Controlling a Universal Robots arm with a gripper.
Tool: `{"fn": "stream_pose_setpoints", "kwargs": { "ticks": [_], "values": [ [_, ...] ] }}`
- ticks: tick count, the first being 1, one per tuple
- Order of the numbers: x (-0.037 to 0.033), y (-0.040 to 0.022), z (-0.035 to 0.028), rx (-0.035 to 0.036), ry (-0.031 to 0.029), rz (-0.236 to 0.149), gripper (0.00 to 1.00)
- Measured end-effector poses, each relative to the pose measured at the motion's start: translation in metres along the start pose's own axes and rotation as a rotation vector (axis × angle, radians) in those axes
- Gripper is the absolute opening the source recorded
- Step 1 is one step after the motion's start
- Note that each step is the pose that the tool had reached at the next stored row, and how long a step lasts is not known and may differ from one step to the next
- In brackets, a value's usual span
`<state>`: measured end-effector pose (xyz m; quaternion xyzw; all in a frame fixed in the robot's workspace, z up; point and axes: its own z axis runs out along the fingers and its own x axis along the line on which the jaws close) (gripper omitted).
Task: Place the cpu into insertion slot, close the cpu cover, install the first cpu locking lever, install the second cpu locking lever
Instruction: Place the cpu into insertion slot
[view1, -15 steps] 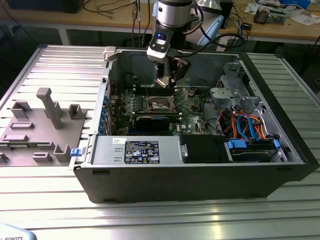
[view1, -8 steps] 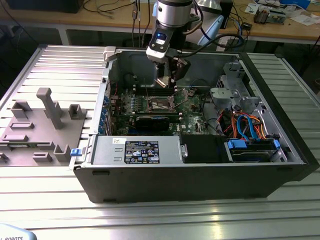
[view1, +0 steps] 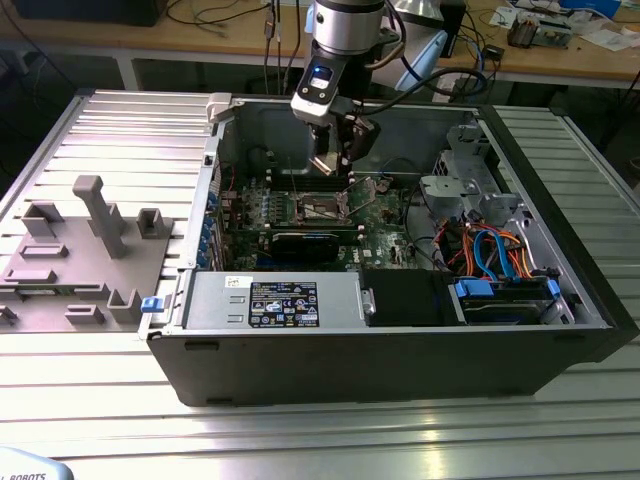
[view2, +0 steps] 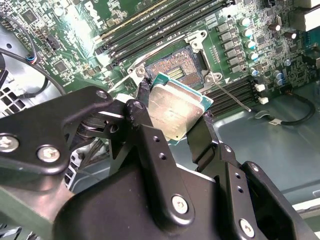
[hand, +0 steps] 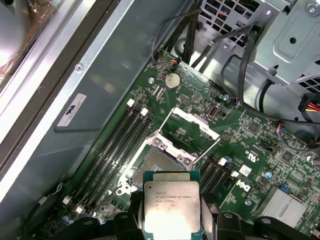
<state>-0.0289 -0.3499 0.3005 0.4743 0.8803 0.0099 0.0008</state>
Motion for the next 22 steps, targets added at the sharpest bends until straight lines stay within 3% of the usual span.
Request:
{"fn": "stream_pose_setpoints", "kwargs": {
  "ticks": [22],
  "values": [
    [0.0000, 0.0000, 0.0002, -0.0003, -0.0007, 0.035, 0.54]
  ]
}}
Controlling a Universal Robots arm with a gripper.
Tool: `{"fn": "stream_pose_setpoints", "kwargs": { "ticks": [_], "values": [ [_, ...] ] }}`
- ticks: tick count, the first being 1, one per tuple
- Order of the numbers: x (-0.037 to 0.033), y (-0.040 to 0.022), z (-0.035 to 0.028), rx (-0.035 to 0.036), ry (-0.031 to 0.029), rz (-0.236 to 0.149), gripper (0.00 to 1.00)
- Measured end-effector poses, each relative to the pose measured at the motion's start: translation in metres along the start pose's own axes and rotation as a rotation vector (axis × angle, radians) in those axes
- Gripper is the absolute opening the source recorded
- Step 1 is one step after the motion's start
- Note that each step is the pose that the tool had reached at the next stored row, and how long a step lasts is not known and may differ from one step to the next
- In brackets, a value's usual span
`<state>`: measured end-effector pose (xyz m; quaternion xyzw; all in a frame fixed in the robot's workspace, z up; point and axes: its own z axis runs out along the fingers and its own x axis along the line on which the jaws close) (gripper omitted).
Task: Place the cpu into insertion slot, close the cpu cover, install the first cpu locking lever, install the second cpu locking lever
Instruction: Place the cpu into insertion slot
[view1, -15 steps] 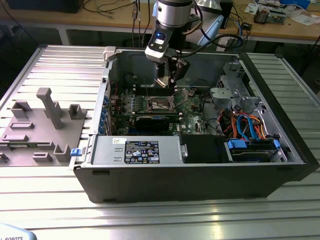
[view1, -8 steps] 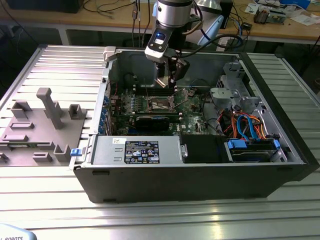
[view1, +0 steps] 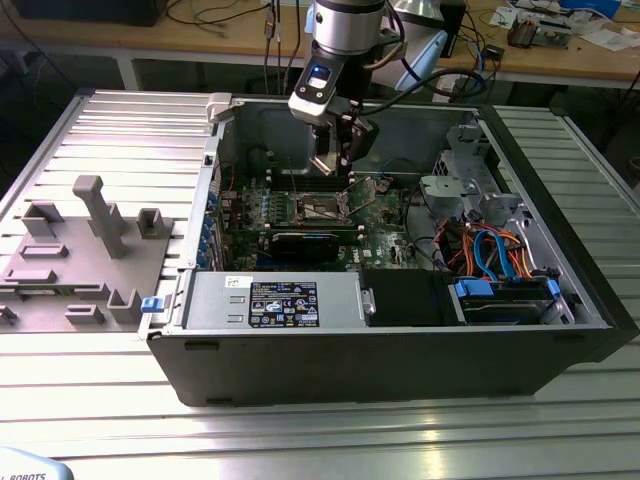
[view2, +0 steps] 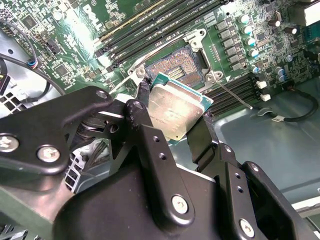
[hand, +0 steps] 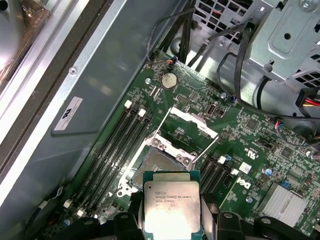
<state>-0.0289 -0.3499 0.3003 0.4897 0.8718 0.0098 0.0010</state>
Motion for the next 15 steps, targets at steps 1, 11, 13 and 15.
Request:
{"fn": "stream_pose_setpoints", "kwargs": {
  "ticks": [1, 11, 13, 15],
  "values": [
    [0.0000, 0.0000, 0.0000, 0.0000, 0.0000, 0.002, 0.54],
    [0.0000, 0.0000, 0.0001, -0.0003, -0.0004, 0.023, 0.54],
    [0.0000, 0.0000, 0.0001, -0.0002, -0.0005, 0.027, 0.54],
    [0.0000, 0.0000, 0.0002, -0.0003, -0.0005, 0.029, 0.54]
  ]
}}
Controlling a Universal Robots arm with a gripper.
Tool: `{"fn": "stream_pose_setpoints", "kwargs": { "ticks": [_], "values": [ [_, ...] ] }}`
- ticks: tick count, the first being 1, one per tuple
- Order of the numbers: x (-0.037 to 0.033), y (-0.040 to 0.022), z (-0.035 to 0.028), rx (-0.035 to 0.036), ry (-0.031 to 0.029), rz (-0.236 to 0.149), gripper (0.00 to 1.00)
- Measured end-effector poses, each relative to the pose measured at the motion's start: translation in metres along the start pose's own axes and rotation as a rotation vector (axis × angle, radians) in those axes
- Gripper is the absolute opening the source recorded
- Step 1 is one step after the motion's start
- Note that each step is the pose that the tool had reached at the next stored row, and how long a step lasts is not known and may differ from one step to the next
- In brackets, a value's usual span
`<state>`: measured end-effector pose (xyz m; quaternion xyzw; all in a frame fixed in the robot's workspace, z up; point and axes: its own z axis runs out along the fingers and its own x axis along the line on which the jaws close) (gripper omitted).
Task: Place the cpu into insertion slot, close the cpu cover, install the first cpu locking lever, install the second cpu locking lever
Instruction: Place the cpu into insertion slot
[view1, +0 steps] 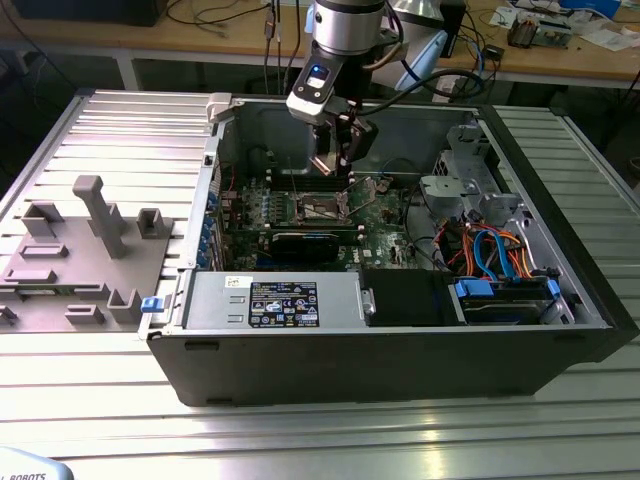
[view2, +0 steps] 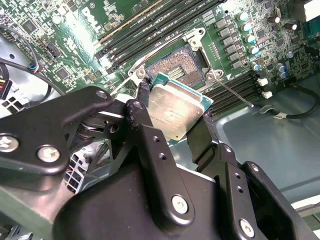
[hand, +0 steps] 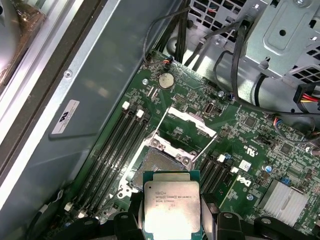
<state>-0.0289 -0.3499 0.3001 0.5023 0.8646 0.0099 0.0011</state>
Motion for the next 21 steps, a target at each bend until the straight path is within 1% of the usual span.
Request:
{"fn": "stream_pose_setpoints", "kwargs": {
  "ticks": [2, 7, 11, 21],
  "values": [
    [0.0000, 0.0000, 0.0000, 0.0001, -0.0001, 0.004, 0.54],
    [0.0000, 0.0000, 0.0000, -0.0002, -0.0006, 0.032, 0.54],
    [0.0000, 0.0000, 0.0001, -0.0003, -0.0009, 0.048, 0.54],
    [0.0000, 0.0000, 0.0001, -0.0006, -0.0014, 0.078, 0.54]
  ]
}}
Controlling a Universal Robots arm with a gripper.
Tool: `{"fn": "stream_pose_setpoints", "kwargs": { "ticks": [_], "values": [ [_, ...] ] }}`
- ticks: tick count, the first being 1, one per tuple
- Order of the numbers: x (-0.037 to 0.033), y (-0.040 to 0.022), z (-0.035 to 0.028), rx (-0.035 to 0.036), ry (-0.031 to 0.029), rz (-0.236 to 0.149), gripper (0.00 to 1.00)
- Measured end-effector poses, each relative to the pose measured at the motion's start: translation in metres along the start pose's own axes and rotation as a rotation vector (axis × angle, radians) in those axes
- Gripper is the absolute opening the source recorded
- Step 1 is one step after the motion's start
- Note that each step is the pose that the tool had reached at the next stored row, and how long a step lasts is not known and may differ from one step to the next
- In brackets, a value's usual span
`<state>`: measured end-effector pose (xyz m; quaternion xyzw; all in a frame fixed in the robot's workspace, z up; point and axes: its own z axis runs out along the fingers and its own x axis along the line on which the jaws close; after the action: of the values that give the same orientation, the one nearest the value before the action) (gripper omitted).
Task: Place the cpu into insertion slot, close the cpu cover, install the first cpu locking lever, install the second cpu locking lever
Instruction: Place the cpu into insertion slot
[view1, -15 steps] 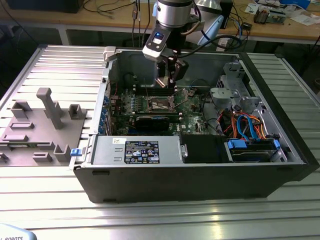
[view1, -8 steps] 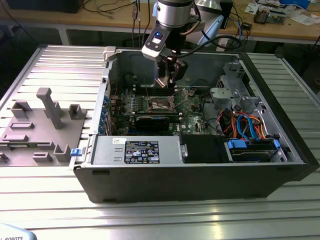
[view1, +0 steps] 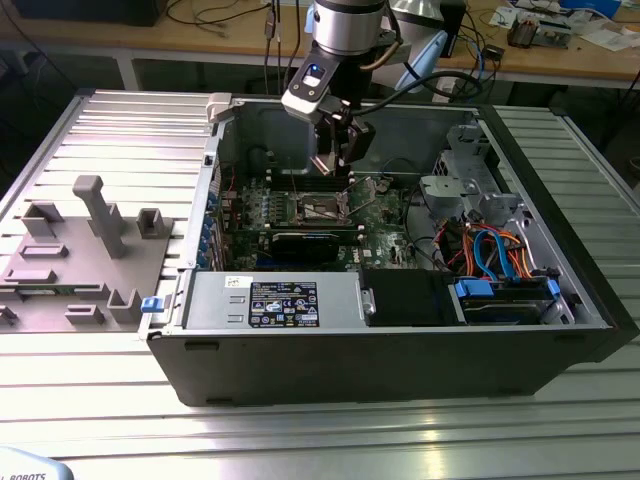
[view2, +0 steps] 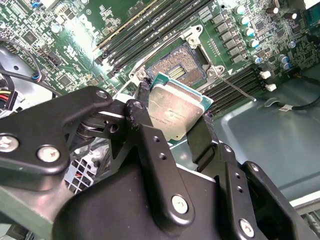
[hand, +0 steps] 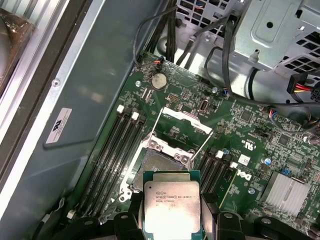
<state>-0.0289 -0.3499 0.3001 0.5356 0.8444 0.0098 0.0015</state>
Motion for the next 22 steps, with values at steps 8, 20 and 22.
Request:
{"fn": "stream_pose_setpoints", "kwargs": {
  "ticks": [8, 20, 22],
  "values": [
    [0.0000, 0.0000, 0.0000, -0.0001, -0.0002, 0.008, 0.54],
    [0.0000, 0.0000, 0.0000, -0.0001, -0.0004, 0.018, 0.54],
    [0.0000, 0.0000, 0.0000, -0.0002, -0.0003, 0.019, 0.54]
  ]
}}
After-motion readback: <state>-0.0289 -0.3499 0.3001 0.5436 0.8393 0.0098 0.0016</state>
